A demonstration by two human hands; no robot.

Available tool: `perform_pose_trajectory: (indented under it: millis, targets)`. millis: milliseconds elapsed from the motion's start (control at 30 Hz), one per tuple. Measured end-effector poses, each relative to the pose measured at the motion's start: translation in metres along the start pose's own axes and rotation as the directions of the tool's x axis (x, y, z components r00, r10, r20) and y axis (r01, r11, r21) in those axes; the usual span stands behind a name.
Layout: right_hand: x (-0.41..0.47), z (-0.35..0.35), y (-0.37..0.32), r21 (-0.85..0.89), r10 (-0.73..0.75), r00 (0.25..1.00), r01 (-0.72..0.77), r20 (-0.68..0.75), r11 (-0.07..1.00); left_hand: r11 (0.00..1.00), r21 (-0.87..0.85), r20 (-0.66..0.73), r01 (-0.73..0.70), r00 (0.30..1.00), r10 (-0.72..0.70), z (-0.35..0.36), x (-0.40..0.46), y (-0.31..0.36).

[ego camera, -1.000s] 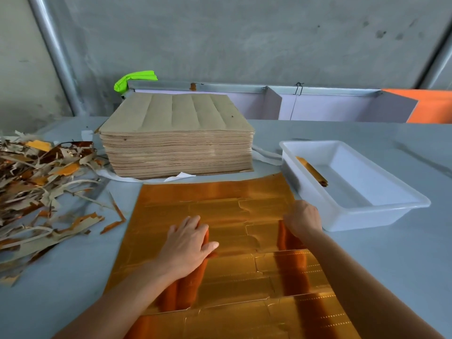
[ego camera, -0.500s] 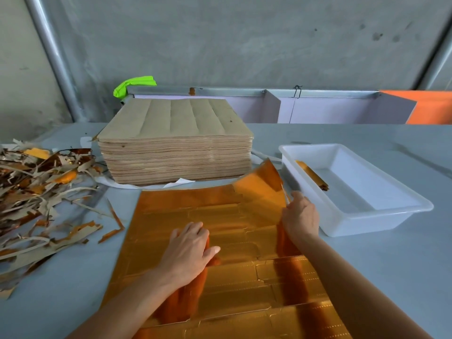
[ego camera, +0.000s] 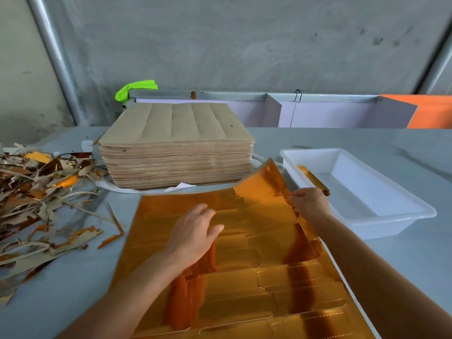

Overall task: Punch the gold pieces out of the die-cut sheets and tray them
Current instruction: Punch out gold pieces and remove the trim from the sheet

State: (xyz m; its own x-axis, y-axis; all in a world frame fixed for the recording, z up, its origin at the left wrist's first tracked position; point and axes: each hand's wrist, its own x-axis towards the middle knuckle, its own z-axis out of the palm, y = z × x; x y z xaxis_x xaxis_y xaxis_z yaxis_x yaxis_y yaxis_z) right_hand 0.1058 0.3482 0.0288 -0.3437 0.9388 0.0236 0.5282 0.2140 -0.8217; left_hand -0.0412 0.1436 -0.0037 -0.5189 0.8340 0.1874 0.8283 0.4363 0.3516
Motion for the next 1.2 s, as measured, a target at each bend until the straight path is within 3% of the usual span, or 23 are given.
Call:
perform_pose_trajectory:
  millis: [100, 200, 300, 400, 500, 633, 767, 967, 1100, 1200]
  targets:
    - [-0.008, -0.006, -0.015, -0.017, -0.116, 0.993, 0.117, 0.025, 0.993, 0.991, -0.131, -0.16, -0.03, 0.987, 0.009, -0.02, 0.024, 0.017]
    - [-0.015, -0.015, -0.032, 0.09, -0.184, 0.976, 0.174, 0.12, 0.981, 0.959, -0.281, -0.24, -0.04, 0.97, -0.03, -0.042, 0.052, 0.036]
    - [-0.024, -0.027, -0.046, 0.218, -0.222, 0.94, 0.167, 0.259, 0.962, 0.923, -0.383, -0.22, -0.036, 0.974, -0.053, -0.061, 0.074, 0.052]
    - [-0.035, -0.037, -0.052, 0.3, -0.334, 0.856, 0.223, 0.395, 0.927, 0.849, -0.526, -0.149, -0.049, 0.988, -0.035, -0.074, 0.085, 0.062]
    - [-0.041, -0.042, -0.053, 0.369, -0.424, 0.791, 0.271, 0.44, 0.889, 0.75, -0.654, -0.139, -0.098, 0.99, 0.008, -0.084, 0.086, 0.065]
    - [-0.045, -0.044, -0.051, 0.403, -0.413, 0.77, 0.222, 0.486, 0.888, 0.768, -0.63, -0.176, -0.111, 0.984, -0.002, -0.092, 0.081, 0.062]
    - [-0.047, -0.037, -0.052, 0.44, -0.37, 0.738, 0.111, 0.564, 0.891, 0.673, -0.735, -0.169, -0.085, 0.984, -0.06, -0.091, 0.072, 0.053]
    - [-0.056, -0.008, -0.061, 0.299, -0.439, 0.711, 0.324, 0.548, 0.898, 0.626, -0.775, -0.168, -0.085, 0.983, -0.074, -0.08, 0.059, 0.048]
    - [-0.061, 0.011, -0.066, 0.119, -0.623, 0.724, 0.619, 0.297, 0.776, 0.671, -0.734, -0.22, -0.106, 0.972, -0.087, -0.073, 0.055, 0.048]
    - [-0.063, 0.016, -0.066, -0.071, -0.718, 0.681, 0.731, 0.143, 0.679, 0.724, -0.678, -0.266, -0.125, 0.96, -0.084, -0.071, 0.053, 0.045]
